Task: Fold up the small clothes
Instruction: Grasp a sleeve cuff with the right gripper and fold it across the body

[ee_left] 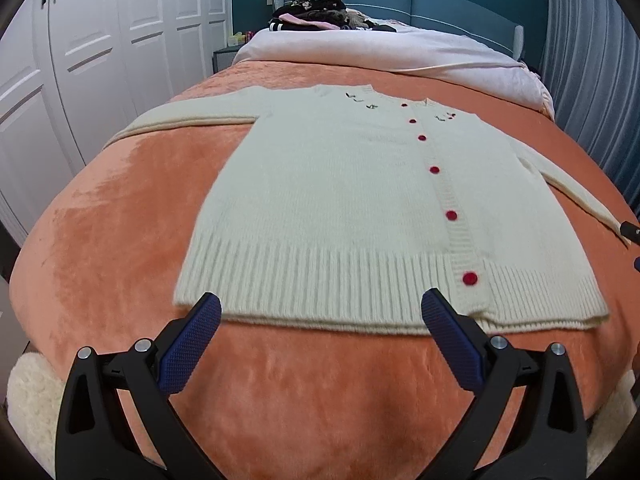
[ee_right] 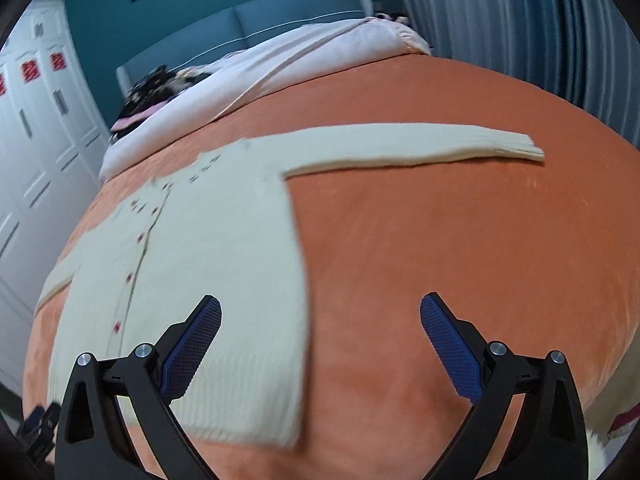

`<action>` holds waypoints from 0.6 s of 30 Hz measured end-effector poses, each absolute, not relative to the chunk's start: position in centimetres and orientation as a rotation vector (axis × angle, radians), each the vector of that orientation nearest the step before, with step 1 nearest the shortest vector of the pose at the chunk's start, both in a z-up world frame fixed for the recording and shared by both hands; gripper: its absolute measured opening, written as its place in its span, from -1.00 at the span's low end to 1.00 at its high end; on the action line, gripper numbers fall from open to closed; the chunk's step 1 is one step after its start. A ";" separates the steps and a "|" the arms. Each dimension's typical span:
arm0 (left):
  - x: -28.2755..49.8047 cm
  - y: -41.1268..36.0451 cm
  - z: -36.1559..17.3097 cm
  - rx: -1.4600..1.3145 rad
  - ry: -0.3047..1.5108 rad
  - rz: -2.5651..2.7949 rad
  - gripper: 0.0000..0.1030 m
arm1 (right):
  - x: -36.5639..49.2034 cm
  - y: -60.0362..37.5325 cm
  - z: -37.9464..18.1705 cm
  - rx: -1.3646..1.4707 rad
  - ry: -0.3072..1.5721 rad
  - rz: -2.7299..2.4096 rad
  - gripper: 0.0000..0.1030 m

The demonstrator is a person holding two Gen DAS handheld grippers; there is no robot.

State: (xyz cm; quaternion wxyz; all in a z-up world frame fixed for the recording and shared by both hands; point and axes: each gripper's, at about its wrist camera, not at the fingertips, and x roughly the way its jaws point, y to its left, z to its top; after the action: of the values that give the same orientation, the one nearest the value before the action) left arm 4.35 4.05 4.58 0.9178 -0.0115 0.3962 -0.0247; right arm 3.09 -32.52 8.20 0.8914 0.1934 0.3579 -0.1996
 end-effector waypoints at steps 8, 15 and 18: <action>11.2 3.1 5.7 -0.041 0.824 -0.029 0.91 | 8.8 -54.4 5.1 0.815 0.701 -0.681 0.90; 15.5 2.0 4.4 -0.073 0.856 -0.039 0.91 | 11.9 -59.9 2.5 0.979 0.618 -0.747 -0.70; 17.0 2.3 4.4 -0.101 0.855 -0.057 0.91 | 16.4 -58.9 6.2 0.958 0.550 -0.655 -0.78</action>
State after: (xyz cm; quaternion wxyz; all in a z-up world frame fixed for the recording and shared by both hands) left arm 17.03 2.32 4.42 0.9084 -0.0490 0.4144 -0.0276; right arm 16.42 -58.87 6.23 0.8009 0.4466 0.2567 -0.3053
